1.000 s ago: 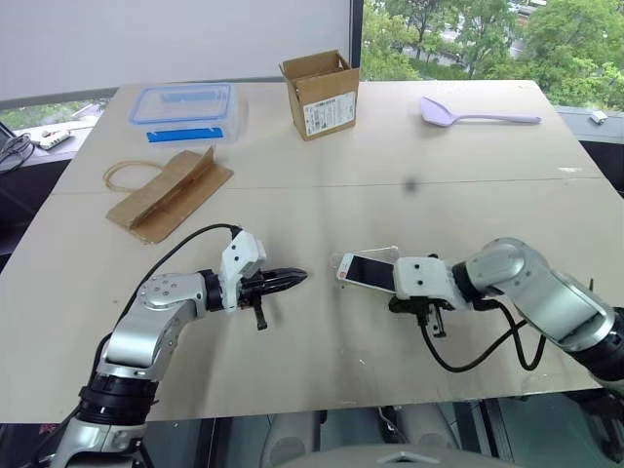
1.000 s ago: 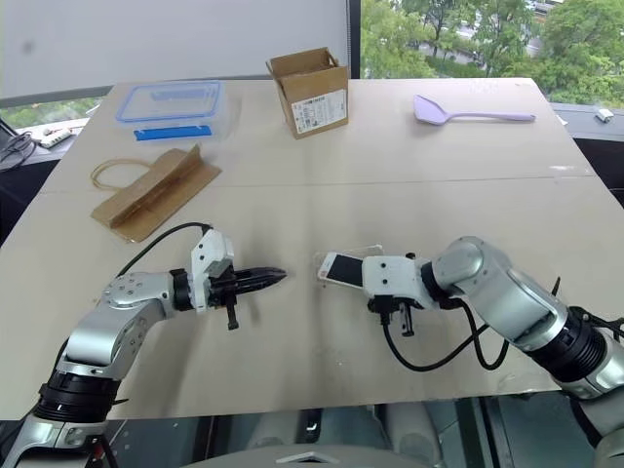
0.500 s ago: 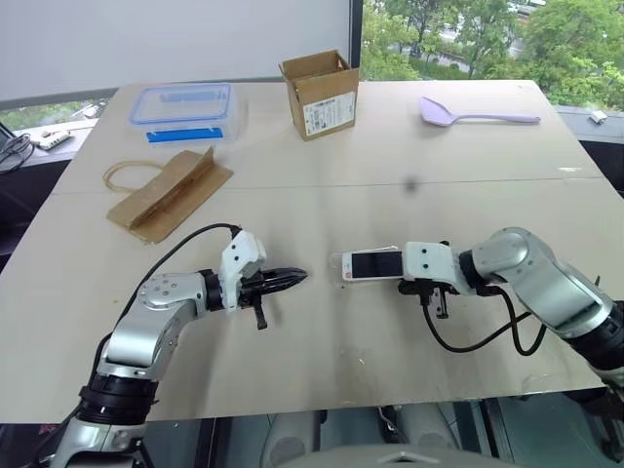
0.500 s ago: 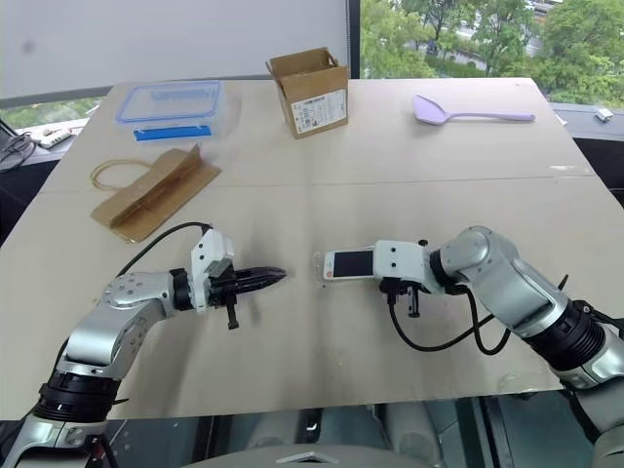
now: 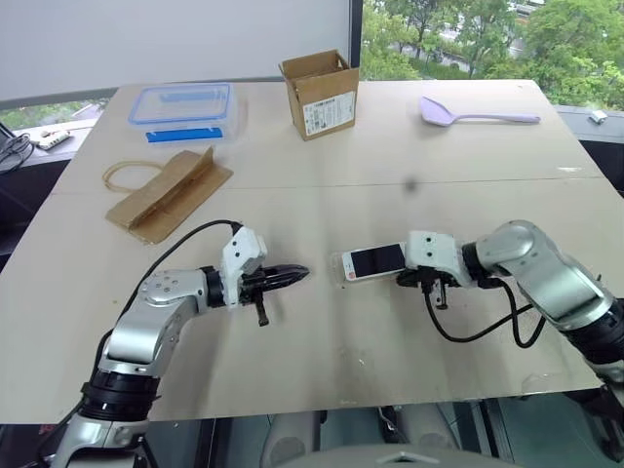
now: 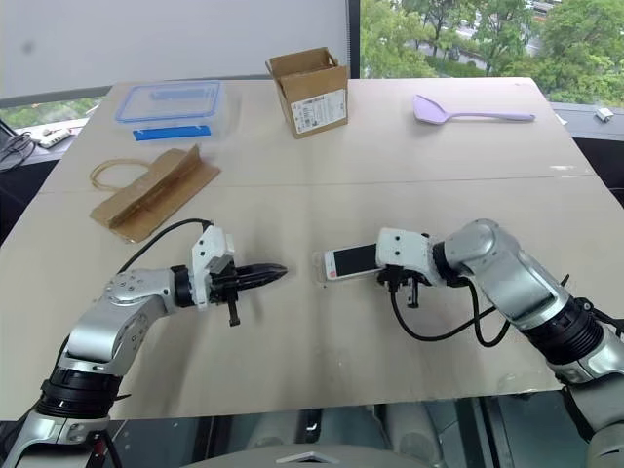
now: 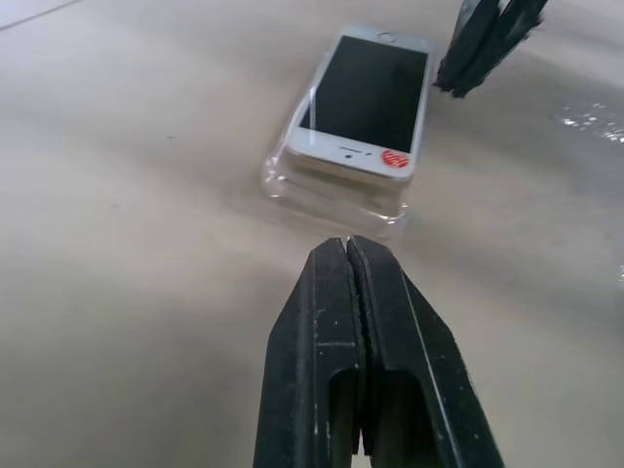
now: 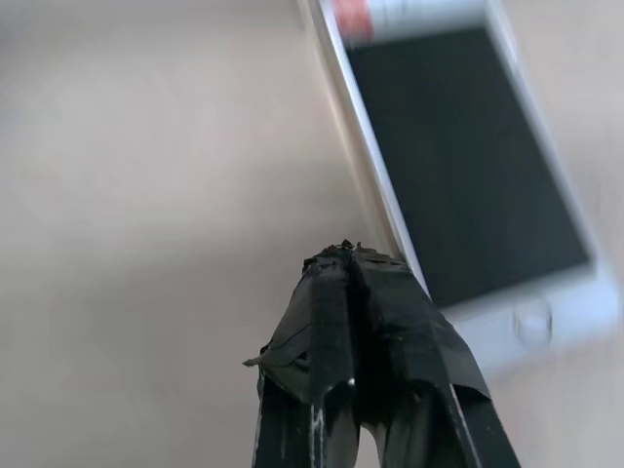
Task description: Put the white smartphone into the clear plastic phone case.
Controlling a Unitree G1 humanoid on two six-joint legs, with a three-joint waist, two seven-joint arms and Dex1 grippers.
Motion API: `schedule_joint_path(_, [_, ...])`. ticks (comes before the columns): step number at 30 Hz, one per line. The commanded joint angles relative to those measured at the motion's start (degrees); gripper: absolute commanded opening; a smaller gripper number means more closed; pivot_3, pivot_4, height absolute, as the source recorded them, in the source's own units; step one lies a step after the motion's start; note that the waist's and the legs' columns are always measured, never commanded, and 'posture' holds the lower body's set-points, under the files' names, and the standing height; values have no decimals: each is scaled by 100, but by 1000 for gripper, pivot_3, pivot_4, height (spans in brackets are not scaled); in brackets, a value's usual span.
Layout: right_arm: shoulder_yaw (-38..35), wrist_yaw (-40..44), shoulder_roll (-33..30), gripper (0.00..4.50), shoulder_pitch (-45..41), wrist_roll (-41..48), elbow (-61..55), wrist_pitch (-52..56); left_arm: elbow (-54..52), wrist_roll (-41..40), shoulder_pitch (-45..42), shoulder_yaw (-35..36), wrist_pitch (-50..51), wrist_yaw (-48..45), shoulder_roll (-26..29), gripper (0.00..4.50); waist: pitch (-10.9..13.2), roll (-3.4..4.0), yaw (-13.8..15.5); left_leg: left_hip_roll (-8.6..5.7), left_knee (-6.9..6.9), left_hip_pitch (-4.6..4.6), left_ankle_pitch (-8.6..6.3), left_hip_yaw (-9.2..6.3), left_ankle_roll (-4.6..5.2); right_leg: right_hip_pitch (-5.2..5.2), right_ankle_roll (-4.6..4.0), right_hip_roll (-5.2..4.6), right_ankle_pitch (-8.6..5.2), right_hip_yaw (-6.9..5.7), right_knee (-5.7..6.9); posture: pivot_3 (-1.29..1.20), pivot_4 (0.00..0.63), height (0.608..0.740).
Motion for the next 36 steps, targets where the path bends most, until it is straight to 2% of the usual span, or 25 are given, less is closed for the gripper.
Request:
schedule_joint_path(1, [-422, -217, 295, 46, -77, 398, -138, 133, -476, -379, 64, 143, 164, -153, 71, 0, 0, 0, 4, 0, 0, 0, 0, 0, 0, 0, 0, 0, 0, 0, 0, 0, 150, 740])
schedule_joint_path(5, [-297, -893, 759, 46, -207, 28, 332, -87, -618, -439, 89, 149, 268, -78, 102, 0, -1, -1, 4, -1, 2, 6, 0, -1, 0, 6, -2, -1, -1, 0, 1, 0, 150, 740])
schedule_joint_path(8, [-5, -1081, 962, 46, -230, -231, 630, -263, -674, -427, 87, 132, 321, -27, 107, 0, -1, -1, 6, -4, 4, 6, 0, -1, 0, 6, -5, 1, -3, 0, 5, 0, 150, 740])
schedule_joint_path(15, [621, -911, 1029, 46, -271, -683, 1057, -706, -670, -359, 179, 152, 297, -9, 154, 0, 0, 0, 0, -7, 3, 4, 0, 1, 0, 4, -2, 0, -1, 1, 5, 0, 150, 740])
schedule_joint_path(19, [1087, -872, 938, 46, -306, -1255, 1485, -1276, -599, -319, 217, 156, 206, -14, 171, 0, -1, 0, -10, -7, 3, 9, 0, 2, 0, 6, -5, 2, -2, 1, 5, 0, 150, 740])
schedule_joint_path(26, [1411, -760, 978, 46, -227, -1748, 1947, -1873, -567, -288, 310, 143, 105, -7, 187, 0, -8, -3, -6, -6, 4, 14, 0, 3, 0, 9, -6, 4, -3, 3, 7, 0, 150, 740])
schedule_joint_path(32, [1413, -634, 992, 46, -80, -1866, 2054, -2048, -529, -271, 345, 146, 57, -8, 220, 0, -18, -5, 3, -5, 5, 25, 0, 3, 0, 19, -11, 3, -6, 3, 10, 0, 150, 740])
schedule_joint_path(36, [875, -708, 1205, 46, -2, -1402, 1877, -1862, -414, -172, 384, 151, -18, -24, 296, 0, -19, -6, 2, -4, 5, 30, 0, 3, 0, 24, -23, 4, -13, 3, 10, 0, 150, 740])
